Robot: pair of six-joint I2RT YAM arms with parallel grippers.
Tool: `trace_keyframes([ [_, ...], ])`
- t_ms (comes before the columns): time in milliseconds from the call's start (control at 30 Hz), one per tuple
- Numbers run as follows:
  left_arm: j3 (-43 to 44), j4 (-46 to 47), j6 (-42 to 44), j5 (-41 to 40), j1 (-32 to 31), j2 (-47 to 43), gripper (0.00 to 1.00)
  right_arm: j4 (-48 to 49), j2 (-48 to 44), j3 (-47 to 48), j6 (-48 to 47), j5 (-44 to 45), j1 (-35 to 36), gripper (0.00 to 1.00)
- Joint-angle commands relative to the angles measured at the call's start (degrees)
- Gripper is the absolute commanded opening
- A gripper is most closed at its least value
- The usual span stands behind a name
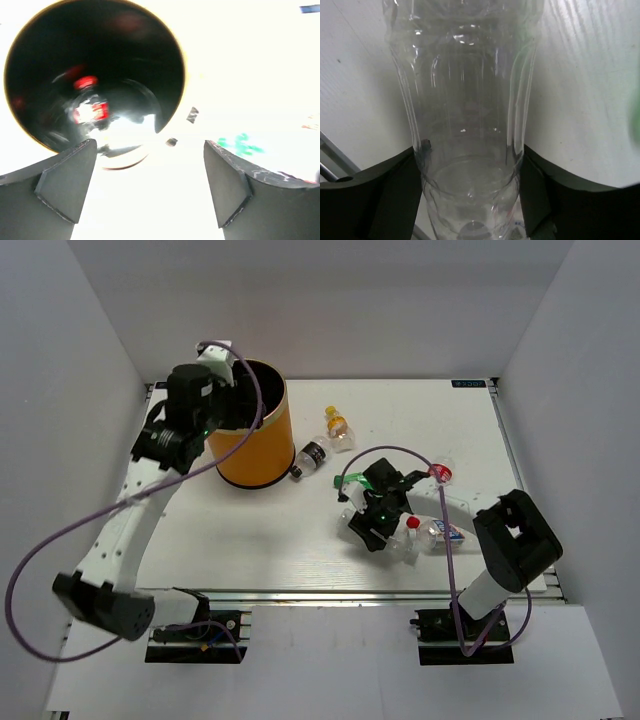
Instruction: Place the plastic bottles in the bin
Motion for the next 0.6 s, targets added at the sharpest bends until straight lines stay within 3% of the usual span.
trace_keyframes([
  [0, -7.4, 5.0, 0.8, 15.7, -0.1, -7.5, 0.97, 1.3, 1.6, -0.3, 0.5, -0.9, 0.9, 0.67],
  [67, -12.9, 5.5, -0.1, 20.2, -0.1, -10.6, 0.97, -0.2, 2.0, 0.3, -0.5, -1.4, 1.1, 0.55],
  [100, -14.5, 6.1, -0.2, 21.2, -0.1, -13.5, 0.97, -0.9, 1.9, 2.1, -1.2, -2.6, 1.1, 0.39],
  [200, -20.2, 6.1, -0.8, 23.3, -0.6, -17.7, 0.97, -8.1, -1.3, 6.7, -5.3, -7.1, 0.6, 0.22],
  [233, -21.5, 5.6, -0.8, 24.4, -0.6, -20.5, 0.97, -9.8, -2.4, 9.7, -9.9, -9.0, 0.5, 0.20],
  [400, -27.0, 3.7, -0.7, 27.4, -0.6, -25.7, 0.97, -20.8, -3.8, 31.3, -14.4, -12.1, -0.4, 0.17],
  [433, -27.7, 3.0, -0.7, 28.8, -0.6, -26.2, 0.97, -20.8, -3.4, 40.7, -14.2, -11.9, -0.4, 0.17],
  [500, -29.9, 3.0, -0.7, 30.0, -0.6, -27.1, 0.95, -19.0, 0.3, 47.4, -11.8, -9.1, -0.6, 0.17],
  [533, -31.3, 3.0, -0.7, 30.6, -0.6, -27.8, 0.95, -18.0, 1.7, 57.6, -8.4, -6.4, -0.6, 0.17],
  [567, -31.9, 2.4, -0.7, 31.1, -0.6, -27.8, 0.94, -16.1, 4.3, 61.1, -5.5, -4.5, -0.7, 0.17],
])
